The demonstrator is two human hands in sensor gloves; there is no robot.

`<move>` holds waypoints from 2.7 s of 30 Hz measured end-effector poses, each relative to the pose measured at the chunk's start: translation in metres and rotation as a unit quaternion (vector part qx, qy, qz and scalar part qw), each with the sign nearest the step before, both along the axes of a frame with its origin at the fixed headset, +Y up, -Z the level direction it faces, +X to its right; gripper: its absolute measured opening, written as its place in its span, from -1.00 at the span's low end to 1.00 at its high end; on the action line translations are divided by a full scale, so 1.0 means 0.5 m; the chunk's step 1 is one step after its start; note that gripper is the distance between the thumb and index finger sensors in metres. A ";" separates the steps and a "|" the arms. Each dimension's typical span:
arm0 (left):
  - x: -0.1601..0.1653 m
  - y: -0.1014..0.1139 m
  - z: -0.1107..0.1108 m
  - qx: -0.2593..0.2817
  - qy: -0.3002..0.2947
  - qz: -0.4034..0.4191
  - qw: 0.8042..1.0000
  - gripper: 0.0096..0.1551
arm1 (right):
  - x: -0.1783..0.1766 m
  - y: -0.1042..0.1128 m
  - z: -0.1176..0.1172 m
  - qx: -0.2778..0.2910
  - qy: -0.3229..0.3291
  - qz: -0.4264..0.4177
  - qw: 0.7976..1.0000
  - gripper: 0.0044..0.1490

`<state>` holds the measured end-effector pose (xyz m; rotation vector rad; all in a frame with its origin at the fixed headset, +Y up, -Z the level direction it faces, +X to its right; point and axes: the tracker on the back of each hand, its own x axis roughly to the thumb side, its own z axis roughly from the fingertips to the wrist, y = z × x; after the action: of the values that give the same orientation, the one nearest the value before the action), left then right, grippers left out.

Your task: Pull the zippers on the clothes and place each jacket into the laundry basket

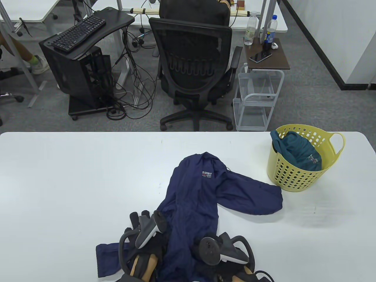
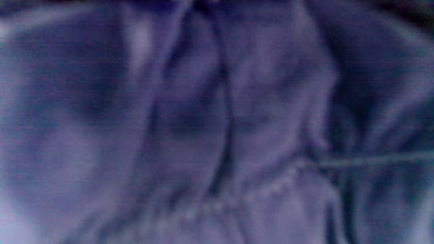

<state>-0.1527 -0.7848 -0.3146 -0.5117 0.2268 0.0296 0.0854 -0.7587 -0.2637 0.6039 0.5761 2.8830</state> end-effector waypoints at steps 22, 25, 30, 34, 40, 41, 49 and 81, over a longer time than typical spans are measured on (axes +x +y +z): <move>-0.026 0.098 0.036 0.138 -0.008 0.052 0.989 -0.22 | -0.030 0.161 -0.067 0.086 -0.069 -0.087 0.990 -0.28; 0.002 0.088 0.037 0.142 -0.031 0.005 0.989 -0.14 | -0.082 0.092 -0.112 0.066 -0.072 -0.012 0.995 -0.15; -0.001 0.027 0.002 0.073 -0.030 -0.039 0.996 -0.05 | -0.081 0.001 -0.135 0.004 -0.057 0.023 0.998 -0.05; -0.034 -0.005 -0.011 0.033 -0.008 -0.012 0.999 -0.26 | -0.054 -0.029 -0.132 -0.014 -0.072 0.003 0.997 -0.04; -0.102 -0.010 -0.018 0.015 0.071 -0.019 0.997 -0.34 | -0.022 -0.047 -0.127 -0.054 -0.102 0.010 0.993 -0.02; -0.116 -0.010 -0.020 0.015 0.082 -0.030 0.996 -0.34 | -0.017 -0.047 -0.125 -0.057 -0.102 0.015 0.993 -0.03; -0.231 -0.004 -0.044 0.001 0.161 -0.063 0.985 -0.34 | 0.026 -0.050 -0.117 -0.077 -0.128 0.012 0.989 -0.05; 0.093 0.058 -0.003 -0.032 -0.049 0.048 0.997 -0.06 | 0.205 0.046 -0.118 0.069 -0.309 -0.164 0.934 -0.36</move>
<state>-0.1064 -0.7560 -0.3162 -0.5865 0.1066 0.0896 0.1878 -0.7358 -0.3228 -0.1963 0.1571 2.5864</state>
